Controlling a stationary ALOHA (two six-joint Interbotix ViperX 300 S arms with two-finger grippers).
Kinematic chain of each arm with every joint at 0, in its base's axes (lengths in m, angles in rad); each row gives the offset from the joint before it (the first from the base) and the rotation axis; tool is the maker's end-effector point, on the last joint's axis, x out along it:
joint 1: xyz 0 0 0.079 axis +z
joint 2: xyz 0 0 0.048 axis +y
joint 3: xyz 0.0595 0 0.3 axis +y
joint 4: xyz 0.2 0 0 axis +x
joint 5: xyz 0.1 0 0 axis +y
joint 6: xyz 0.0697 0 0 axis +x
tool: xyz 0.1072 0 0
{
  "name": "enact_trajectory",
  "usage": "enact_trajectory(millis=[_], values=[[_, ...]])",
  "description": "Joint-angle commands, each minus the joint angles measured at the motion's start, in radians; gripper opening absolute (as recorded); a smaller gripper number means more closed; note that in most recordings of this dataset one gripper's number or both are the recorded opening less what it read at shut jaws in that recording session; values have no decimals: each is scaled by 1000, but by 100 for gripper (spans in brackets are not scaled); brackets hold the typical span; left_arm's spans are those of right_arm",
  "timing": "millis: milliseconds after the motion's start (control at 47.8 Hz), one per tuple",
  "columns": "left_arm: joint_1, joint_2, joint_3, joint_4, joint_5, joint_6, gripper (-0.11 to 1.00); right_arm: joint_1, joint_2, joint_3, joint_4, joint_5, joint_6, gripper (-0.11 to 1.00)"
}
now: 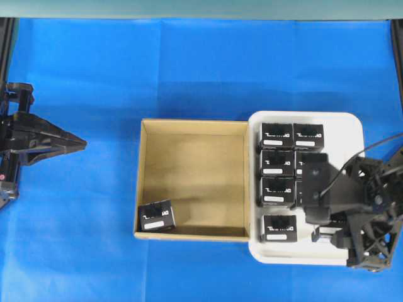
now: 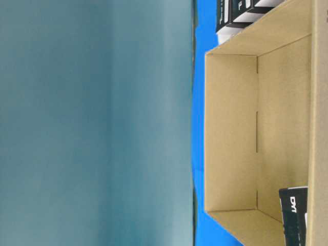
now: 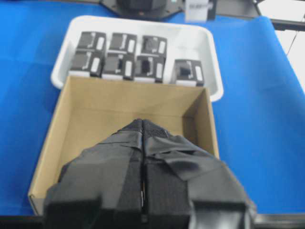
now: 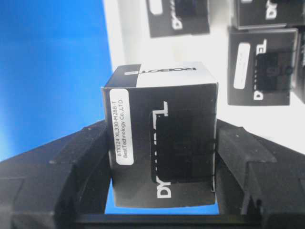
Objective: Pick the box from inside the cardboard box.
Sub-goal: 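Lower the black box into the tray's empty slot beside the others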
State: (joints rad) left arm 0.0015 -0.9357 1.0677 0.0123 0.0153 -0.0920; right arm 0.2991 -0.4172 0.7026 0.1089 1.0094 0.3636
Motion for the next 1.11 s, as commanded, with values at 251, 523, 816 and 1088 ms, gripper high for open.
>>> enact_trajectory(millis=[251,523,816,1088], values=[[2,2,-12,3,-3,-2,-7,23,89,129,2,-229,-6,61],[2,5,-12,3,2,-2,-7,26,133,166,0,-296,-11,61],[2,12,-12,3,6,-3,-7,21,209,184,-6,-388,-14,61],[2,11,-14,3,6,-3,-7,8,232,186,-6,-400,0,61]])
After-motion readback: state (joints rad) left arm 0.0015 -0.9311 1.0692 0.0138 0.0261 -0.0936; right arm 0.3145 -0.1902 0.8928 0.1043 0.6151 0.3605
